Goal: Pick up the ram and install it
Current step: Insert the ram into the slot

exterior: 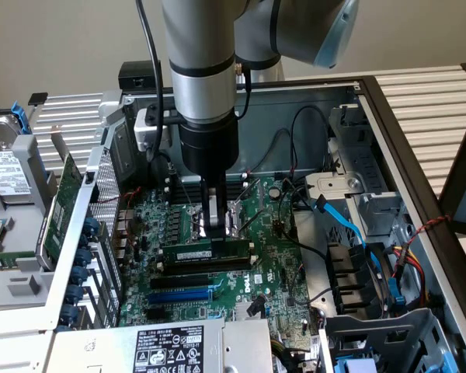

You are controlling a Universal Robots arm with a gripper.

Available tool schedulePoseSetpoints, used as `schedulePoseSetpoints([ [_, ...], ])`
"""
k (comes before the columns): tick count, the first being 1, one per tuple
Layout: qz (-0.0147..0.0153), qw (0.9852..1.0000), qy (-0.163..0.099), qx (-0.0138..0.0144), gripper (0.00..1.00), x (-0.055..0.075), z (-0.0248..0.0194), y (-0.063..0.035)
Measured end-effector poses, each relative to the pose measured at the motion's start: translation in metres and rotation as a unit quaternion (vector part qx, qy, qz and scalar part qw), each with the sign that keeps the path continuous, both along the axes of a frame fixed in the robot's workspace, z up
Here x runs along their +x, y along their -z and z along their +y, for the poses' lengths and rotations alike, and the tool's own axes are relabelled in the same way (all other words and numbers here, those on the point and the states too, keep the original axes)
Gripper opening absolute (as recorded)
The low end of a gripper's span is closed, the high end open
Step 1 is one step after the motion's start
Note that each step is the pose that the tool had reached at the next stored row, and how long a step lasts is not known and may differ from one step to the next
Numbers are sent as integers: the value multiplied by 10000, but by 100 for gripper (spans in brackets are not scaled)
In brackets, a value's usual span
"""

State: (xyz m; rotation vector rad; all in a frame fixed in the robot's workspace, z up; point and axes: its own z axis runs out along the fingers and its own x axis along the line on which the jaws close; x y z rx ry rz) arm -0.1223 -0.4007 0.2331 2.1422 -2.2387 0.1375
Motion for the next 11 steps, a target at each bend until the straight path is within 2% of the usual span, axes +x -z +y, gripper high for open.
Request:
schedulePoseSetpoints([
  [4, 0, 10000, -1, 5, 12, 0, -13, 0],
  [11, -7, 10000, -1, 33, 12, -1, -13, 0],
])
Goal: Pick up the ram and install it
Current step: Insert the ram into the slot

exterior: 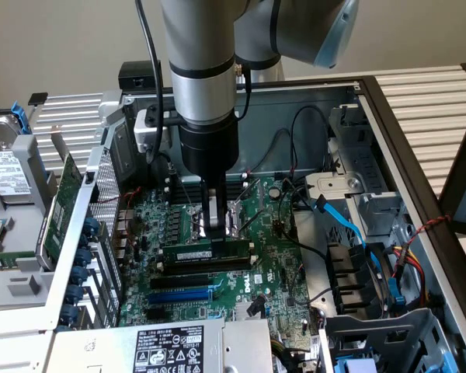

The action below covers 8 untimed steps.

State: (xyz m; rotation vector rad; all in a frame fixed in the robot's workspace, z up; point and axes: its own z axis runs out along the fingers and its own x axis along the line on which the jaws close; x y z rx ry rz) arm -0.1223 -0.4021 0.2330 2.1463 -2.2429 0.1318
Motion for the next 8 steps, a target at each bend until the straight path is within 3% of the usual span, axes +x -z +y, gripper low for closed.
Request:
schedulePoseSetpoints([
  [8, -1, 10000, 0, 1, 12, -6, -3, 1],
])
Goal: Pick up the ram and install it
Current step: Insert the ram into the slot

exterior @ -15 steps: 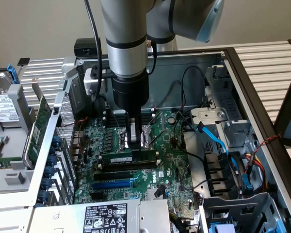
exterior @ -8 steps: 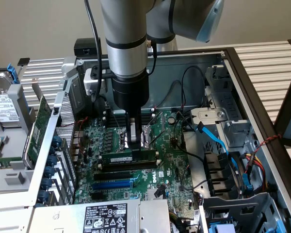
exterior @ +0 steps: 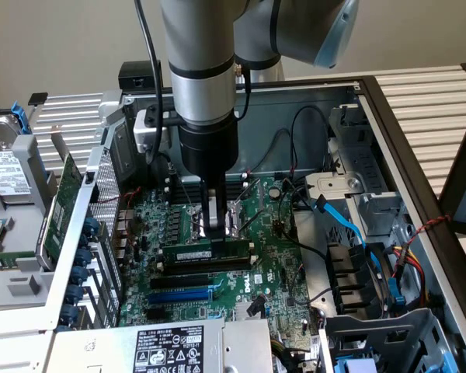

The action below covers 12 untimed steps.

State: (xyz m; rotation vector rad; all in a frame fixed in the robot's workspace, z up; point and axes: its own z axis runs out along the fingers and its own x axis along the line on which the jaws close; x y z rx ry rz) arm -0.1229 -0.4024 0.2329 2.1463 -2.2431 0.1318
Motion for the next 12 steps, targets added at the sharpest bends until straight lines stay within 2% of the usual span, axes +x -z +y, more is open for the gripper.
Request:
schedulePoseSetpoints([
  [12, -2, 10000, 1, 2, 12, -5, 0, 26],
])
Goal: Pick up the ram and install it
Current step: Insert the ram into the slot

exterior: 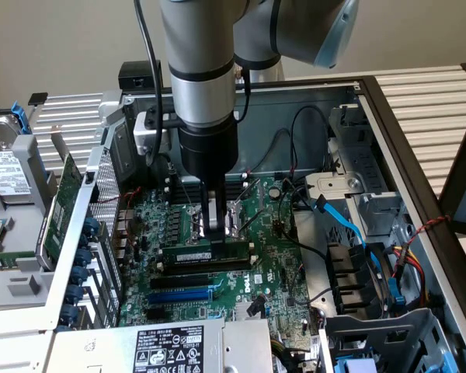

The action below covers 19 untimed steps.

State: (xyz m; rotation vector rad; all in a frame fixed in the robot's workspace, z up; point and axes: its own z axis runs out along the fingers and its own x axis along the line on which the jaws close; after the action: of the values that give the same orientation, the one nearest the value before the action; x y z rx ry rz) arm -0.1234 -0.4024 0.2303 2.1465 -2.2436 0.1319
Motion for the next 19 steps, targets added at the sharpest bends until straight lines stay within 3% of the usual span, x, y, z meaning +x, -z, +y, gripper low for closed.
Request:
schedulePoseSetpoints([
  [11, -5, 10000, 0, 0, 12, -4, 0, 46],
  [16, -6, 10000, 22, -5, 20, -6, -1, 39],
  [17, -6, 10000, 26, -6, 27, -5, 0, 23],
  [19, -6, 10000, 28, -8, 27, -5, 0, -13],
])
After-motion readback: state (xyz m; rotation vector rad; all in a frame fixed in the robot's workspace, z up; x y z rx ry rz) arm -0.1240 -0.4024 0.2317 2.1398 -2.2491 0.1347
